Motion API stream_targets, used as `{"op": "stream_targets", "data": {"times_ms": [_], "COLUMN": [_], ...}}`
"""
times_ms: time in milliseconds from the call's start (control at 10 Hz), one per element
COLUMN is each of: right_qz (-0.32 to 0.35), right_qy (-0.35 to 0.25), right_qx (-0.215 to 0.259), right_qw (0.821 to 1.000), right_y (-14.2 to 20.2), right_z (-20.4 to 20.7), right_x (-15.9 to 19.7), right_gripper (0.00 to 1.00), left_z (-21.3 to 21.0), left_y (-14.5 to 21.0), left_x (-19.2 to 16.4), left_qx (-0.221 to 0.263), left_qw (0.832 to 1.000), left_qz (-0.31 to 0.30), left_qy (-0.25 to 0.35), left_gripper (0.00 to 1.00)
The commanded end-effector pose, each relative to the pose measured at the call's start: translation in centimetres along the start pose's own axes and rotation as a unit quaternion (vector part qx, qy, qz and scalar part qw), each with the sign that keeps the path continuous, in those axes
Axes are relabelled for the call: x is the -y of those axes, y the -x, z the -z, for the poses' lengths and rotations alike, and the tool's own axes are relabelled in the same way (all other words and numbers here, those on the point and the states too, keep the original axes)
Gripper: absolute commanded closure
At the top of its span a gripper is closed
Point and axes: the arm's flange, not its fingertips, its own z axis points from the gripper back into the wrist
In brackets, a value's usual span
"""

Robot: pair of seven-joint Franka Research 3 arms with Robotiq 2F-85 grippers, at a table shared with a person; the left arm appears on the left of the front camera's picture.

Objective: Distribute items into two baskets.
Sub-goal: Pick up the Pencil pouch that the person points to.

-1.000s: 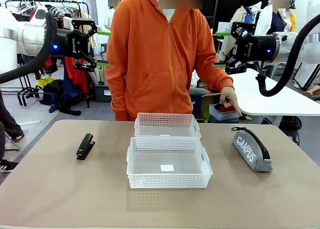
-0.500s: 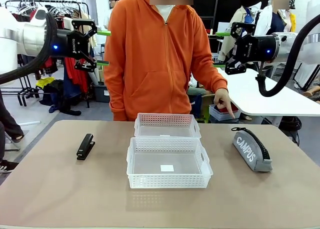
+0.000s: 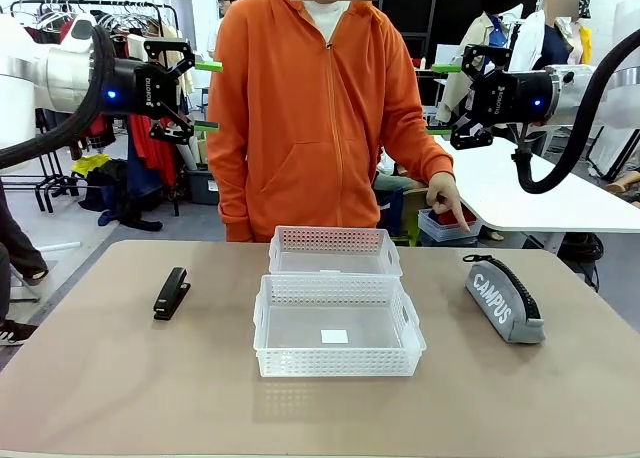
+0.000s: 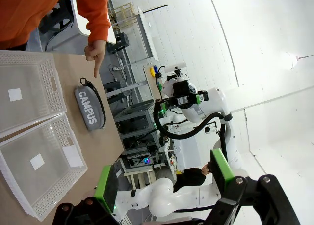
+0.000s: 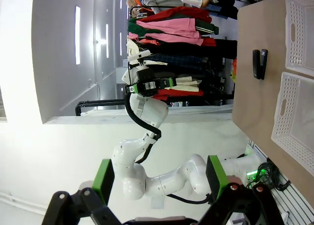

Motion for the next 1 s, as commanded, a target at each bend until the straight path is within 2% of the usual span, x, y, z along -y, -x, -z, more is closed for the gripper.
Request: {"op": "stream_targets", "data": {"times_ms": [0,100,300,500,700,900], "right_qz": [-0.001,0.012,0.043,0.048,0.103,0.105], "right_qy": [0.06,0.13,0.252,0.393,0.494,0.588], "right_qx": [0.009,0.037,0.089,0.127,0.135,0.155], "right_qw": [0.998,0.991,0.963,0.909,0.853,0.787], "right_y": [-0.9,-1.6,-1.0,-1.9,-1.4,-2.1], "right_z": [0.2,-0.8,-1.0,-1.1,-1.8,-4.2], "right_x": [0.3,-0.9,-2.4,-2.2,-0.4,1.9], "right_gripper": [0.0,0.0,0.0,0.0,0.0,0.0], "left_z": [-0.1,-0.1,-0.1,-0.1,-0.1,-0.1], "left_y": [0.0,0.0,0.0,0.0,0.0,0.0], "left_x": [0.2,0.2,0.2,0.2,0.2,0.2], "left_qx": [0.001,0.001,0.001,0.001,0.001,0.001], "left_qw": [1.0,1.0,1.0,1.0,1.0,1.0], "left_qz": [0.002,0.002,0.002,0.002,0.002,0.002], "left_qy": [-0.001,-0.001,-0.001,-0.001,-0.001,-0.001], "left_gripper": [0.0,0.0,0.0,0.0,0.0,0.0]}}
